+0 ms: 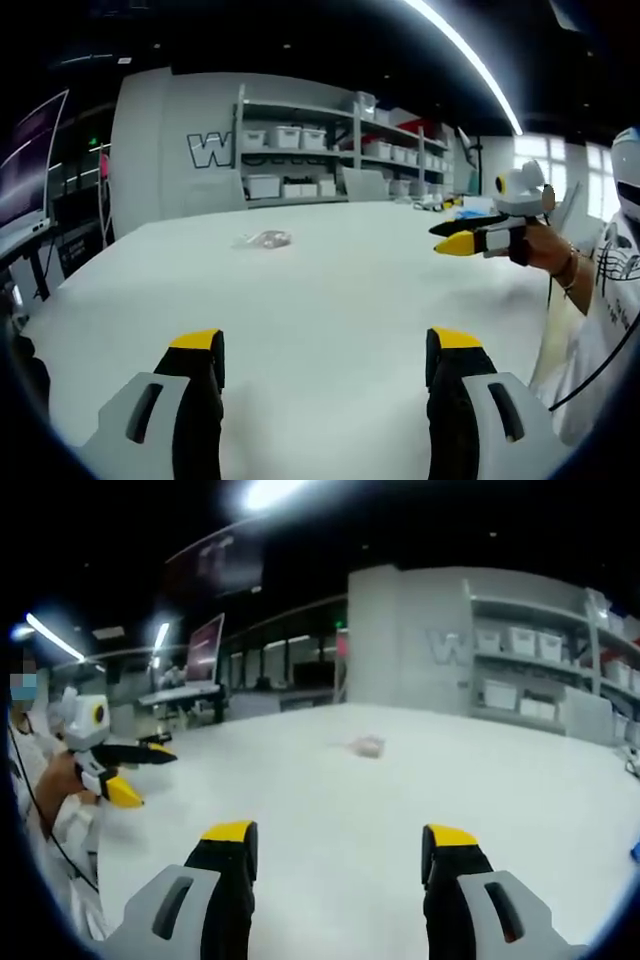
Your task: Open the resealable bag by pulling the two sides of the seal apart until the entire bag opening is separated and visibly accessible.
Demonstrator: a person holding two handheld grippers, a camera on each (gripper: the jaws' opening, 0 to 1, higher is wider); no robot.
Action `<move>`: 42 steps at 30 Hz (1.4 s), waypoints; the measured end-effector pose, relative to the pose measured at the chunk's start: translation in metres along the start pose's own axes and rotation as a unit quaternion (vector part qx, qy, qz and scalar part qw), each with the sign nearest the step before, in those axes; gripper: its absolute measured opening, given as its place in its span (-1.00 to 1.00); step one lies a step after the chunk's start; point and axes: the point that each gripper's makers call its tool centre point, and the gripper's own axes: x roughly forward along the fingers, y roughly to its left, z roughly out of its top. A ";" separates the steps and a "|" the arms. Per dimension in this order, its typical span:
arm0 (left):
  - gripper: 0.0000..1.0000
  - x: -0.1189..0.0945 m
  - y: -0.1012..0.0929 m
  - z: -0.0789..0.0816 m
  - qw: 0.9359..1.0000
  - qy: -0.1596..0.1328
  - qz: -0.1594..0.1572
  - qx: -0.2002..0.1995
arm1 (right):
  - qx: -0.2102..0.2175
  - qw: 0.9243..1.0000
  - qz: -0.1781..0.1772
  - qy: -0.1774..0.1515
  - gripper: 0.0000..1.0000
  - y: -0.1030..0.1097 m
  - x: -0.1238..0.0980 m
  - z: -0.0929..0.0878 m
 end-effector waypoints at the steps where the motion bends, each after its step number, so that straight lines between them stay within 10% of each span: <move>1: 0.63 0.000 0.000 0.000 1.000 0.000 0.000 0.000 | -0.003 1.000 0.002 0.000 0.33 0.001 0.002 0.001; 42: 0.62 -0.002 0.008 0.007 1.000 -0.013 0.005 0.001 | -0.062 0.997 0.044 0.015 0.23 -0.003 0.074 0.038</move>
